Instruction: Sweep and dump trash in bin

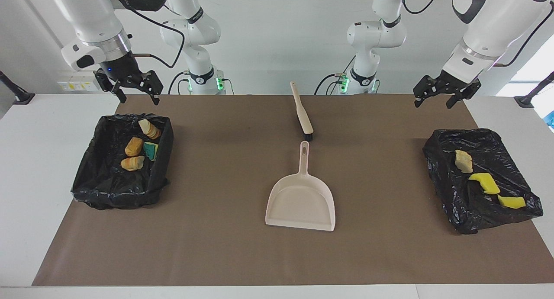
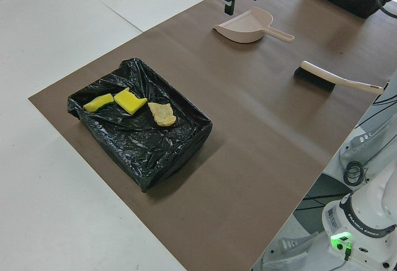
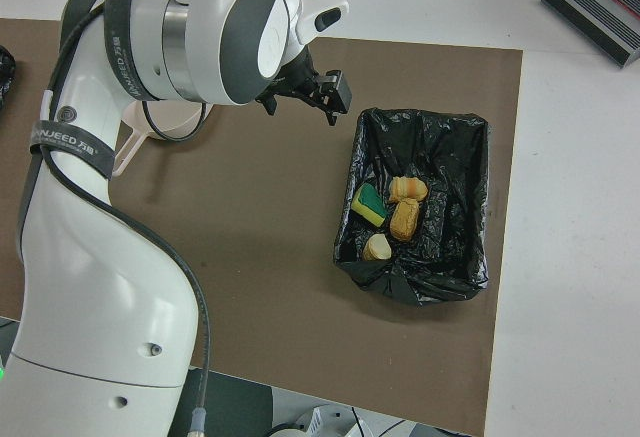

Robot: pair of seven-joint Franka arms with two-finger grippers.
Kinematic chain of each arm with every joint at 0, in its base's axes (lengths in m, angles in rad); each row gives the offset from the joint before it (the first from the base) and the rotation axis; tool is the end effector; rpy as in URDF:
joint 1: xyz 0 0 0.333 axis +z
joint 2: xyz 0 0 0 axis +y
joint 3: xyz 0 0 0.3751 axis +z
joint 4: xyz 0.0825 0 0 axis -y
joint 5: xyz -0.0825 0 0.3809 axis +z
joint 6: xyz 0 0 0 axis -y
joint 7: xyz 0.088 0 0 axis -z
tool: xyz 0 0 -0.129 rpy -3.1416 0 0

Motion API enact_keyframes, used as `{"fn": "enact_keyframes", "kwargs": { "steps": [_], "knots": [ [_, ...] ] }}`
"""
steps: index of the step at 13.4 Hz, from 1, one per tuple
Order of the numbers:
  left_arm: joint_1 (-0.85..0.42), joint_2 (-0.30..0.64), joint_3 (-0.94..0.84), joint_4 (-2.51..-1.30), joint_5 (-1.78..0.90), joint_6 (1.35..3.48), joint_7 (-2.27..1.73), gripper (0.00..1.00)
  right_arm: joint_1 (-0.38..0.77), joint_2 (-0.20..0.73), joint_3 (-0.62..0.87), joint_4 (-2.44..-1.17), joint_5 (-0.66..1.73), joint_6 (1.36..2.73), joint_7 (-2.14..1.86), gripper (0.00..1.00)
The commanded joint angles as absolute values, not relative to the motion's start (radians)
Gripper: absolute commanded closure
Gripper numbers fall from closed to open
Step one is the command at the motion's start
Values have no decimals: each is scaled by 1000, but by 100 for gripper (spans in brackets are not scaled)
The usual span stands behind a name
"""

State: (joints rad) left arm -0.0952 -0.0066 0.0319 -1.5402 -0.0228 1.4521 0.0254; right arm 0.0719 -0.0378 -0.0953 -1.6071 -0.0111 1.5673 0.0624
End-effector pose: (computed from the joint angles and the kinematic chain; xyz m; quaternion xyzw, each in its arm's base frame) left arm 0.5335 -0.0369 0.6695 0.9981 -0.0452 -0.0409 0.0107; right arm 0.5366 -0.0152 0.6648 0.9991 -0.0429 -0.0010 0.0038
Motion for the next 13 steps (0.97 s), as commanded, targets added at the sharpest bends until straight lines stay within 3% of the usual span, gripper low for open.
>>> {"fn": "enact_keyframes", "kwargs": {
  "steps": [1,5,13],
  "knots": [
    [-94,-11,28,-1503,-8,1385,11,0,66,-48,-91,-1623,-2,1585,81,0],
    [-63,-87,31,-1572,-21,1414,26,0,66,-48,-91,-1623,-2,1585,81,0],
    [-61,-87,23,-1569,-21,1443,28,0,66,-48,-91,-1621,-2,1585,81,0]
  ]
}}
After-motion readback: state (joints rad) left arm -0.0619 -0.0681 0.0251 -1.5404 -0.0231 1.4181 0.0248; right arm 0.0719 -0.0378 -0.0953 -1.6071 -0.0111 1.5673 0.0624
